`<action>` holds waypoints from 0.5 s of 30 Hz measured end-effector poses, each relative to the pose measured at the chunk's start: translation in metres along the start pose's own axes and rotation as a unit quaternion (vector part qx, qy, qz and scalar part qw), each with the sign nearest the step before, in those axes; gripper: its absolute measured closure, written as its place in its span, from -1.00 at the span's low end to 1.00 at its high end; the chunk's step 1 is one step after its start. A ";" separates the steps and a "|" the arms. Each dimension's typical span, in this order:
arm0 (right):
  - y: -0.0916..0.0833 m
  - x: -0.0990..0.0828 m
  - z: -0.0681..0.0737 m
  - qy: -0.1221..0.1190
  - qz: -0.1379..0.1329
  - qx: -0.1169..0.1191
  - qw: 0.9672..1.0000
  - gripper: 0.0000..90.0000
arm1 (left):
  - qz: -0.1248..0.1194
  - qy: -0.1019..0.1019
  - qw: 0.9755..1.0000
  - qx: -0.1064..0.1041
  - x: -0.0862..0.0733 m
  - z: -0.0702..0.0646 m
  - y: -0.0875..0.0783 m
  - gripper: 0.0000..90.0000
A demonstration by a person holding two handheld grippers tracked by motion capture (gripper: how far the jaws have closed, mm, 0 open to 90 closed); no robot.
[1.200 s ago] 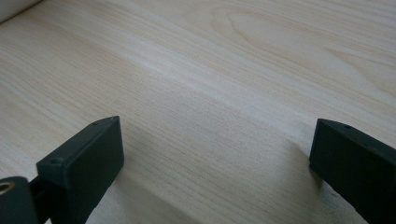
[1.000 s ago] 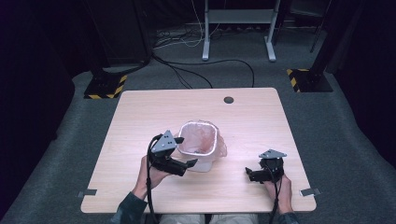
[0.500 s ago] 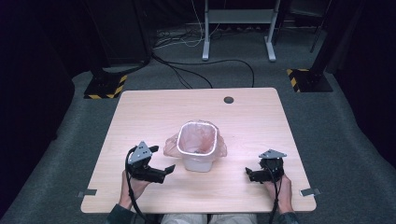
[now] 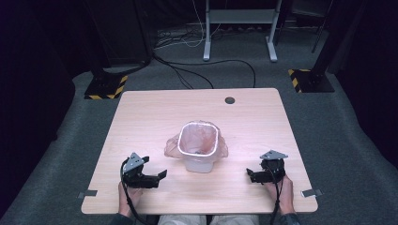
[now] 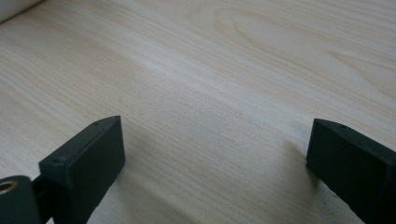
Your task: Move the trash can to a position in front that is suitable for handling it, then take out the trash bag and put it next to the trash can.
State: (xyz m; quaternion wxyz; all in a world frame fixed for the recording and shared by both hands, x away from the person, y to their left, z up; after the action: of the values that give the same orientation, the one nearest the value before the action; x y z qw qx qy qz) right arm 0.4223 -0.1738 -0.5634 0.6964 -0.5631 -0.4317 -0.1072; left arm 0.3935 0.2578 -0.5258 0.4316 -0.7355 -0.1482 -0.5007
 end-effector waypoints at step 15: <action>0.000 0.000 0.001 -0.004 -0.001 -0.001 1.000 -0.92 | 0.020 -0.011 0.999 -0.036 -0.001 -0.003 0.004 -1.00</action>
State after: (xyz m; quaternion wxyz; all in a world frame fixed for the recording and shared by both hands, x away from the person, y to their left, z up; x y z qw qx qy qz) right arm 0.4216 -0.1733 -0.5632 0.6939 -0.5638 -0.4349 -0.1068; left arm 0.3940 0.2532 -0.5284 0.4128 -0.7591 -0.1200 -0.4888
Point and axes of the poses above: each handheld gripper's, and its own axes: y roughly forward along the jaws, x roughly out of its top, z roughly to its left, the point moved 5 cm from there along y, roughly forward along the jaws
